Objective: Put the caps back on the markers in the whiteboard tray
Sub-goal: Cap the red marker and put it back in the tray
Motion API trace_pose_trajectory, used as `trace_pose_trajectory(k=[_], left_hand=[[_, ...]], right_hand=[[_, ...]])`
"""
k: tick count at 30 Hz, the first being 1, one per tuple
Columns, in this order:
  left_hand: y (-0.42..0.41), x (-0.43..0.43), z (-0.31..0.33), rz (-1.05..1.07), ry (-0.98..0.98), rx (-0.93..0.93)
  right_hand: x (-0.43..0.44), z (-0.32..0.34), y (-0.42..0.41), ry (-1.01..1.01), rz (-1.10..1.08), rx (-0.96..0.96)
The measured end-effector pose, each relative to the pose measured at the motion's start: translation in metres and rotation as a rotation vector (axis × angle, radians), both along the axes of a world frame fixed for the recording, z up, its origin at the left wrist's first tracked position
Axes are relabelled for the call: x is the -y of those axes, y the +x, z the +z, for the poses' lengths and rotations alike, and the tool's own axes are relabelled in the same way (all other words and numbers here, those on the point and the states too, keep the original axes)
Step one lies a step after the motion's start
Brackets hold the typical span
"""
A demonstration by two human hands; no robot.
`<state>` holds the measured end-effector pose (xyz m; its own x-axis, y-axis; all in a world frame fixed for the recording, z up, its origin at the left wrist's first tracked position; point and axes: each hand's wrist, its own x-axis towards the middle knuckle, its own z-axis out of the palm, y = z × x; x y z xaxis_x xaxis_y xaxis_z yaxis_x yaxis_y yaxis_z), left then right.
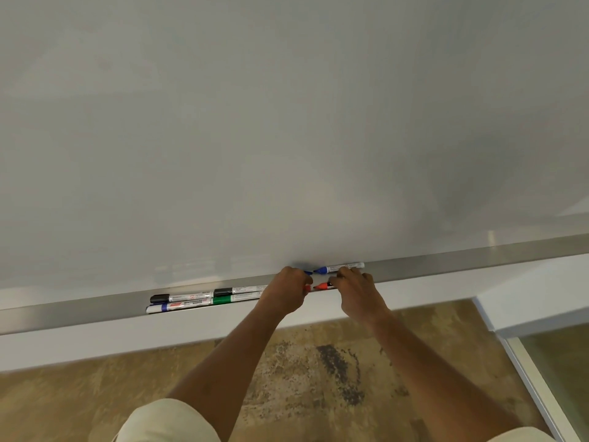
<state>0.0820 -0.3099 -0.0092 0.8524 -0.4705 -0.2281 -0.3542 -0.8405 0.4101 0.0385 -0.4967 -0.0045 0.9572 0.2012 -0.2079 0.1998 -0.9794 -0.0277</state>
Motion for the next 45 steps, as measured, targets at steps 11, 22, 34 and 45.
trace_pose_trajectory(k=[11, 22, 34, 45], left_hand=[[0.003, -0.011, 0.011, 0.07, -0.03, -0.091], [-0.027, -0.066, 0.073, 0.861, -1.345, -0.624], [-0.05, -0.084, 0.128, 1.031, -1.853, -0.775], [-0.075, -0.083, 0.147, 0.925, -1.805, -0.63]], right_hand=[[0.0, 0.013, -0.005, 0.053, 0.042, 0.114], [-0.018, 0.067, -0.015, 0.304, 0.053, 0.321], [-0.058, 0.132, -0.024, 0.357, 0.114, 0.504], [-0.075, 0.15, -0.048, 0.363, 0.156, 0.499]])
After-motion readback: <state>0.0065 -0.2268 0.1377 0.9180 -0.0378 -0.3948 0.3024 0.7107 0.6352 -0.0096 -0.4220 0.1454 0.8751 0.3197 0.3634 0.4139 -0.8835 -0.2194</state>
